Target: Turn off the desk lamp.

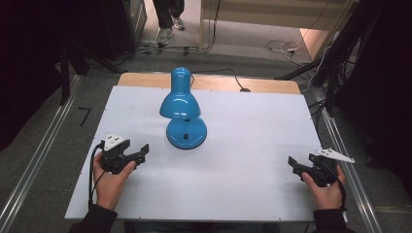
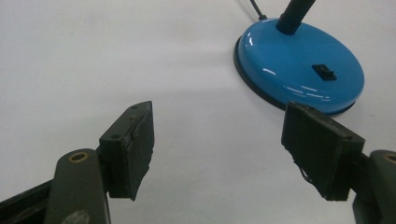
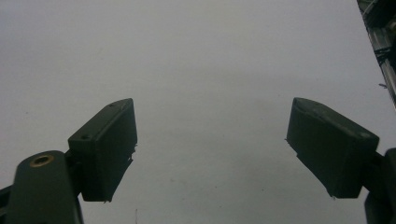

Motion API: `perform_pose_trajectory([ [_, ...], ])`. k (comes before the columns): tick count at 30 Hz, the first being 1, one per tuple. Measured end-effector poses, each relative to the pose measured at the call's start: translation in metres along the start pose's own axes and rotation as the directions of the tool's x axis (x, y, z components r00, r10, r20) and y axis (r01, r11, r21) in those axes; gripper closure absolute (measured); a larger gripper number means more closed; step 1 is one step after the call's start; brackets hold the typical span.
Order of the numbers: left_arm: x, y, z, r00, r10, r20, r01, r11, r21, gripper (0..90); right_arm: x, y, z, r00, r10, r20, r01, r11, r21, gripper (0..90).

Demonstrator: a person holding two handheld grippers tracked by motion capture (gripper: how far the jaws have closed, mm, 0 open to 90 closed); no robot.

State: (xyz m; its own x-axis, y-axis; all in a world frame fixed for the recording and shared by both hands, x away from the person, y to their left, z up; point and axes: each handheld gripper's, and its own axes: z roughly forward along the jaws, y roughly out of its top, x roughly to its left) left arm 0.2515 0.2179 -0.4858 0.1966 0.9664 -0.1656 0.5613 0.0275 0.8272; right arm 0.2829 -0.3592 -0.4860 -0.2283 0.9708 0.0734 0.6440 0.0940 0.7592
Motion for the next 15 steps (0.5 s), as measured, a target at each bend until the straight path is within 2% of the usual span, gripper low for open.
perform_pose_trajectory([
  [8, 0.011, -0.011, -0.013, 0.9984, -0.003, -0.056, 0.005, 0.9997, 0.024, 26.1, -0.001, 0.000, 0.000, 1.0000, 0.001, 0.000, -0.001, 1.0000, -0.001, 15.1],
  [11, 0.017, -0.016, -0.016, 0.9966, -0.015, -0.081, 0.018, 0.9992, 0.036, 24.6, -0.001, 0.000, -0.001, 1.0000, 0.000, 0.000, 0.000, 1.0000, -0.001, 15.1],
  [15, 0.022, -0.022, -0.015, 0.9914, 0.012, -0.131, -0.004, 0.9981, 0.062, 23.5, -0.001, 0.000, -0.001, 1.0000, 0.004, 0.003, -0.004, 1.0000, -0.004, 15.1],
])
